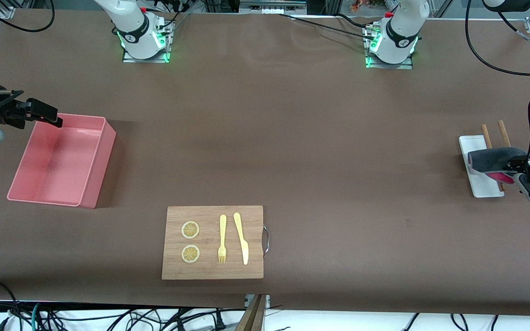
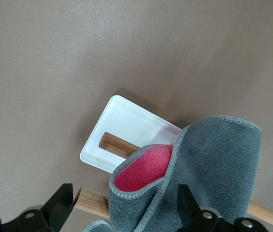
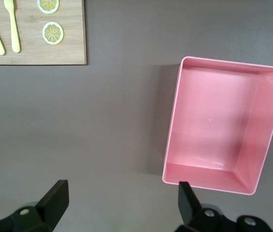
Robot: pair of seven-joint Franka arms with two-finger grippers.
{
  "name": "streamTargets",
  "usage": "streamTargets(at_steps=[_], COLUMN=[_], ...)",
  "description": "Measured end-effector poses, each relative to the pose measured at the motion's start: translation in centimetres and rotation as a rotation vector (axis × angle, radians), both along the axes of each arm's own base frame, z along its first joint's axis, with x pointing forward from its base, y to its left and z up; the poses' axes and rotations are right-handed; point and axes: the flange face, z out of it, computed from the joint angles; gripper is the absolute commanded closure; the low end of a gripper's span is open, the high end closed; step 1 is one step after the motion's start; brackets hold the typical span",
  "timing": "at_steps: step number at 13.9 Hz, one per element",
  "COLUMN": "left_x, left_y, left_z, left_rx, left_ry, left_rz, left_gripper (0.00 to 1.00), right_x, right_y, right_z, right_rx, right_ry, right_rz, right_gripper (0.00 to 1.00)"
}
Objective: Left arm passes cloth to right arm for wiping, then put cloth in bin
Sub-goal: 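Close the left gripper on the cloth while the right gripper moves inward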
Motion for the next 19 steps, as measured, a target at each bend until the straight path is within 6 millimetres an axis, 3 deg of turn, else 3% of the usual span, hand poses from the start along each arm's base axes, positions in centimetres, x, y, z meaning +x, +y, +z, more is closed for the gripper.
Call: streamTargets(at_steps=[5, 12, 14, 19], left_x=[0.1, 0.6, 0.5, 0.4], left_y=[-0.8, -2.2, -2.5, -2.4], left_z=[0.0, 0.0, -0.1, 0.7], left_rx=[-0.014, -0.031, -0.039, -0.051], left_ry=[0.019, 0.02, 0.031, 0.041], left_rz=[-0.009, -0.032, -0.036, -0.069], left_gripper=[0.04, 0.0, 0.0, 0.23], right_x=[0.6, 0.7, 0.8, 0.3], right_y=[0.2, 4.5, 7.3, 17.7], right_z=[-1.8, -2.2, -2.7, -3.6], right_rx=[0.001, 0.007, 0.04, 0.041], right_ry=[0.033, 0.041, 0.055, 0.034], right_rz=[0.004, 0.004, -0.065, -0.285], right_gripper=[0.0, 0.0, 0.0, 0.0])
